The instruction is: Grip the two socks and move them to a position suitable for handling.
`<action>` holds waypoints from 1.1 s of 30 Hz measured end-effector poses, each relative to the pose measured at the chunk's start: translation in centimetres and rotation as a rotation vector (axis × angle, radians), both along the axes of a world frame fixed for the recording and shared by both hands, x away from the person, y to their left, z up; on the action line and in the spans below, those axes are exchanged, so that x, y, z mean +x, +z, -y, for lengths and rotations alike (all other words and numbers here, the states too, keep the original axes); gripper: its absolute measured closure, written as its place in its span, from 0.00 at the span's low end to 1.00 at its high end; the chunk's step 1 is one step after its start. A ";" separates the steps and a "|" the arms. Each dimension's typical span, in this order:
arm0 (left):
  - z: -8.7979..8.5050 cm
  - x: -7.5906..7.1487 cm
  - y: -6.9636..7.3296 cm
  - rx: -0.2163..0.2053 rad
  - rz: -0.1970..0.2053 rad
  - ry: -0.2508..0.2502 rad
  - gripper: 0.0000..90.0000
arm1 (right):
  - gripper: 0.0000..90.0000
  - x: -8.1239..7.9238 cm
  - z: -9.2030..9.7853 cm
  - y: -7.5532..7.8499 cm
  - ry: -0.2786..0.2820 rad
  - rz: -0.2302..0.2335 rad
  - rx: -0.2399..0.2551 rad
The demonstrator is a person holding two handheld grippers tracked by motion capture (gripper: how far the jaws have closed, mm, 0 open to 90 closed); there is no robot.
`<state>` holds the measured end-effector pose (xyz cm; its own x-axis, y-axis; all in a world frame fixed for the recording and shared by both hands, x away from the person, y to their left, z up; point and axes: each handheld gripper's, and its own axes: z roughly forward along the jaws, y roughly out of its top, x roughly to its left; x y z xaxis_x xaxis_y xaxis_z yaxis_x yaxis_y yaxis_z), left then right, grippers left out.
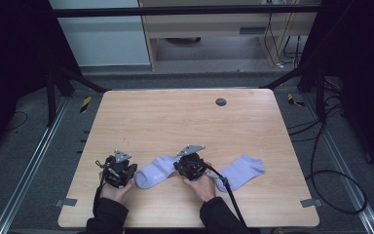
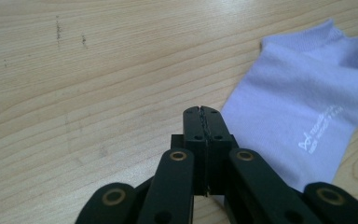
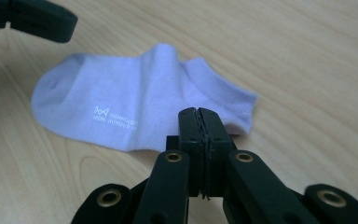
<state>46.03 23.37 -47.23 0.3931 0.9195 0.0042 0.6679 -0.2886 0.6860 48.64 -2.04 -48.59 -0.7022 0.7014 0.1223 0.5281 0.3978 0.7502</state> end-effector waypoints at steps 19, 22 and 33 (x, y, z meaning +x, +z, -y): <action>0.3 -1.3 -1.3 0.015 -0.071 0.000 0.71 | 0.76 0.3 -0.1 -1.3 -0.092 0.018 0.022; 0.3 -1.2 -1.4 0.004 -0.087 0.001 0.82 | 0.81 0.7 -0.1 -1.8 -0.104 0.021 -0.004; -0.1 -0.6 -0.3 -0.037 -0.045 0.021 0.97 | 0.97 -0.1 0.1 -1.4 -0.110 0.007 0.018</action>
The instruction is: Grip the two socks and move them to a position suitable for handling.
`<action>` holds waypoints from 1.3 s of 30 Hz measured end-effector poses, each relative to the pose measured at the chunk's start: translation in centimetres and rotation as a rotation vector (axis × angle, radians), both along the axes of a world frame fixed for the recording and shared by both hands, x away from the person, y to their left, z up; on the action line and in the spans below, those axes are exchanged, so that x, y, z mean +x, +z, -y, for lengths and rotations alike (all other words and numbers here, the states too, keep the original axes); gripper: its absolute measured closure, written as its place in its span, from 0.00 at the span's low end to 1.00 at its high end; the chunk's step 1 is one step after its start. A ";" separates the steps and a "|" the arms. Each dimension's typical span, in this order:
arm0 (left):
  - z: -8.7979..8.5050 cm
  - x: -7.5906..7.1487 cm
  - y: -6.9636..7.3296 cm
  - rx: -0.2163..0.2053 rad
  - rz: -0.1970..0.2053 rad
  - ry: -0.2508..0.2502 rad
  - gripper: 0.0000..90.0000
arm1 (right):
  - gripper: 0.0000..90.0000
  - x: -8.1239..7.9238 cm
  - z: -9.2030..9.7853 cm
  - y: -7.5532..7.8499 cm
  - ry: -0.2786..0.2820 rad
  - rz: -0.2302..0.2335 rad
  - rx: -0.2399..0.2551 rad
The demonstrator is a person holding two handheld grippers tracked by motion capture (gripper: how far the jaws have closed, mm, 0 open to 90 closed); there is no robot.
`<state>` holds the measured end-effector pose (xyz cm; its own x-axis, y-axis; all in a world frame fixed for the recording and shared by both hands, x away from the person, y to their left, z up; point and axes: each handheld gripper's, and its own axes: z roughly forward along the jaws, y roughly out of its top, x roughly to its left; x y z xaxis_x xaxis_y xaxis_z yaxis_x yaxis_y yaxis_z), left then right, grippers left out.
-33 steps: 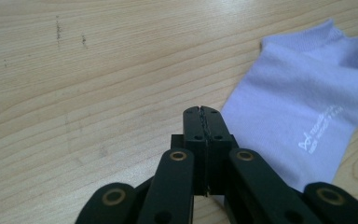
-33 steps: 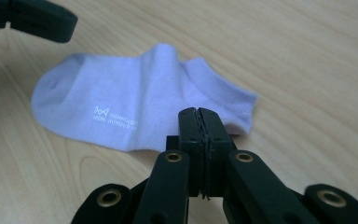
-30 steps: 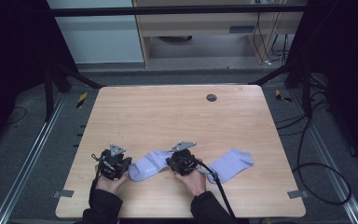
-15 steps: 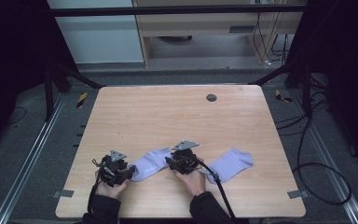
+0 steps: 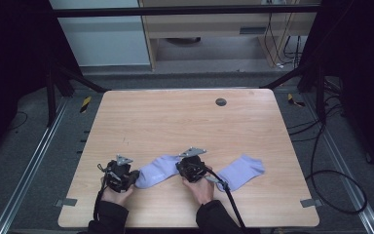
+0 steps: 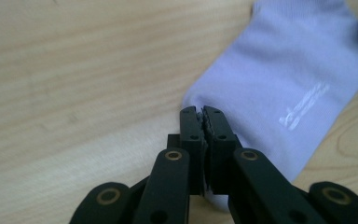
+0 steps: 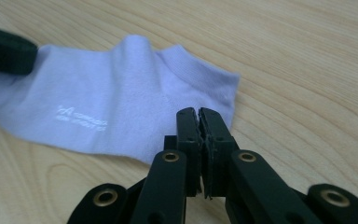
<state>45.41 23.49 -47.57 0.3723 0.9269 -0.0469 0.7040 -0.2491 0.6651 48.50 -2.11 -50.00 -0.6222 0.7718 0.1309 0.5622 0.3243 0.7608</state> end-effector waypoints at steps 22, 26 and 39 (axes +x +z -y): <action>-1.3 -0.2 2.0 -0.011 0.115 0.048 0.66 | 0.61 -2.5 1.9 2.3 0.021 0.073 0.118; -0.3 -0.7 2.9 -0.058 0.145 0.005 0.61 | 0.52 -2.2 4.5 3.8 0.003 0.081 0.119; 6.1 -1.5 3.9 -0.078 0.144 -0.172 0.52 | 0.47 -3.0 13.9 6.0 -0.101 0.116 0.027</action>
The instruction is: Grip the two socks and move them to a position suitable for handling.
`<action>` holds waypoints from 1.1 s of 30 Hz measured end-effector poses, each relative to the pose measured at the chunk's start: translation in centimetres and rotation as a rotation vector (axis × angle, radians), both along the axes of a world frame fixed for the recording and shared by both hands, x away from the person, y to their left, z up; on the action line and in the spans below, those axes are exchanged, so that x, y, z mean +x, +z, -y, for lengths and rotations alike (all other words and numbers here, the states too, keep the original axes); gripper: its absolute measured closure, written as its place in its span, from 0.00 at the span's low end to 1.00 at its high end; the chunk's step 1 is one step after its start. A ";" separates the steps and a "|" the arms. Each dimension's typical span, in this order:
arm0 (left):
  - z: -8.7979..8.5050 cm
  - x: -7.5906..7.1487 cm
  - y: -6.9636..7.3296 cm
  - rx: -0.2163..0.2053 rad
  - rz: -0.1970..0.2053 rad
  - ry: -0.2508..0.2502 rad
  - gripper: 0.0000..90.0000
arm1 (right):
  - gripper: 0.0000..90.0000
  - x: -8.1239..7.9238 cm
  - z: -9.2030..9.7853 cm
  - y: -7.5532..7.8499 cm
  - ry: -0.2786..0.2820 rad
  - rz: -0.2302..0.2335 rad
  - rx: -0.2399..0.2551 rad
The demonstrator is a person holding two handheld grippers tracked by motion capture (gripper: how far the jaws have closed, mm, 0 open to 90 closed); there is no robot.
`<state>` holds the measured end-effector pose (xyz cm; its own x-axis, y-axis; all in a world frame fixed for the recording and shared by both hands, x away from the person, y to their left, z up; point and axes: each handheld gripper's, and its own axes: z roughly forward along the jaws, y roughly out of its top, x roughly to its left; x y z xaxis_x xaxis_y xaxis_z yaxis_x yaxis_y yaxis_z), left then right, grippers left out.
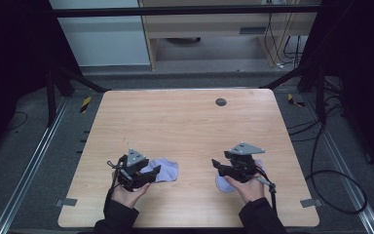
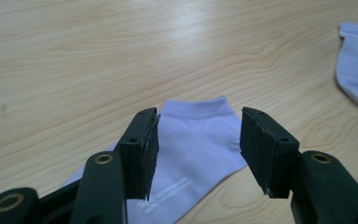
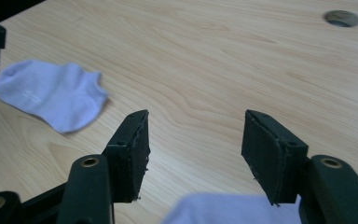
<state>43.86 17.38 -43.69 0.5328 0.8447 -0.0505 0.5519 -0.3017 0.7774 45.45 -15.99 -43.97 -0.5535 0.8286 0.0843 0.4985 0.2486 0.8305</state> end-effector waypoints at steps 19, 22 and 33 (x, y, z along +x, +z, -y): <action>10.5 -0.3 -0.7 0.049 -0.040 -0.177 0.55 | 0.59 -1.3 10.4 -1.3 -0.176 -0.021 -0.082; 11.7 -0.3 -1.0 0.045 -0.053 -0.188 0.56 | 0.62 -0.8 11.0 -2.0 -0.187 -0.037 -0.093; 16.4 -0.3 -2.4 0.064 -0.068 -0.236 0.59 | 0.72 1.4 12.0 -4.0 -0.216 -0.091 -0.083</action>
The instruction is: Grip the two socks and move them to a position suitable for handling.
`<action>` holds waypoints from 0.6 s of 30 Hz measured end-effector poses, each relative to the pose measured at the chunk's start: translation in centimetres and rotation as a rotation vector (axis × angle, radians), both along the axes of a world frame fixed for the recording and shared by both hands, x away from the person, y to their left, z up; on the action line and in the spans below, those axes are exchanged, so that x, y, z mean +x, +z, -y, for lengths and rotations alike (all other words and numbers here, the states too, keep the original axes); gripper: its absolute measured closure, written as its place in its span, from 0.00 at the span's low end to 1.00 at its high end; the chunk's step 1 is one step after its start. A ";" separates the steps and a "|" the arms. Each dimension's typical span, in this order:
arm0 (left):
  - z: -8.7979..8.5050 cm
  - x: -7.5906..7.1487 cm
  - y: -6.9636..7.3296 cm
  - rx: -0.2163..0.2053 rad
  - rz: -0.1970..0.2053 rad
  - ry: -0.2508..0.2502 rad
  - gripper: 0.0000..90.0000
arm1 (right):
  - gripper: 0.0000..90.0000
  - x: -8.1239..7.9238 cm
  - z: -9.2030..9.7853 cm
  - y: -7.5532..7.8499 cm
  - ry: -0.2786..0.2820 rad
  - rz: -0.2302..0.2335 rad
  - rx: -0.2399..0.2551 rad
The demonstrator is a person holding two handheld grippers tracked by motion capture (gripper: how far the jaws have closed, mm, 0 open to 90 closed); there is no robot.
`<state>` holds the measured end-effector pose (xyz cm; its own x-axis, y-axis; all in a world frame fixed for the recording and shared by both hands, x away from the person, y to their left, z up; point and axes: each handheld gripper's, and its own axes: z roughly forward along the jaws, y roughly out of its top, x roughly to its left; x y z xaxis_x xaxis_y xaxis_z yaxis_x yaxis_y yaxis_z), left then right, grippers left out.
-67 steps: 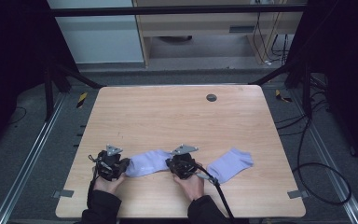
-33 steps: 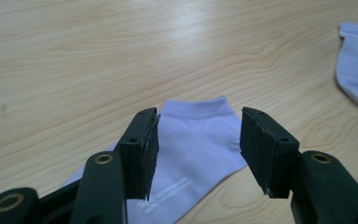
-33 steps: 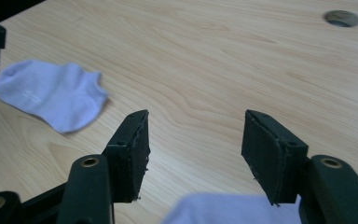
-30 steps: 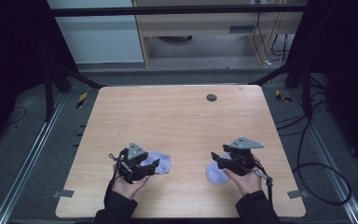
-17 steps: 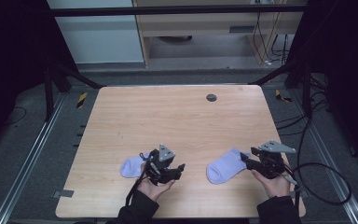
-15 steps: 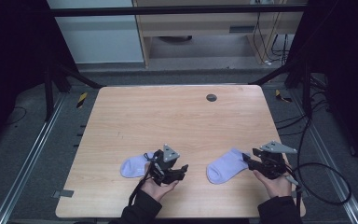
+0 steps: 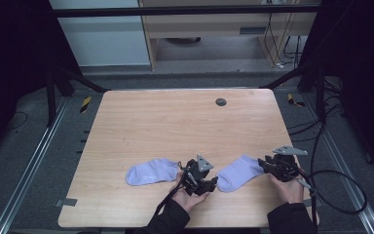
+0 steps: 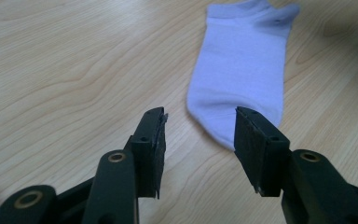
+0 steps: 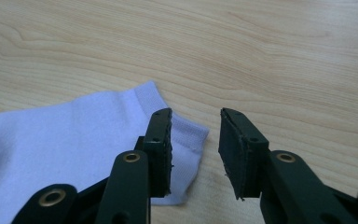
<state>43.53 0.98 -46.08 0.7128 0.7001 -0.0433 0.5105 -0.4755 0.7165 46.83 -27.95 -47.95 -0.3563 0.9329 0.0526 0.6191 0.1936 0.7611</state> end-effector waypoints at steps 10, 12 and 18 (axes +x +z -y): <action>2.5 0.2 -2.1 0.058 -0.034 0.012 0.70 | 0.75 1.0 -0.3 -1.3 0.022 -0.056 -0.003; 2.6 0.4 -2.4 0.062 -0.051 0.012 0.75 | 0.78 1.1 -0.3 -1.6 0.025 -0.076 -0.007; 2.8 0.7 -2.9 0.057 -0.080 0.031 0.85 | 0.86 1.1 -0.3 -1.8 0.030 -0.094 -0.019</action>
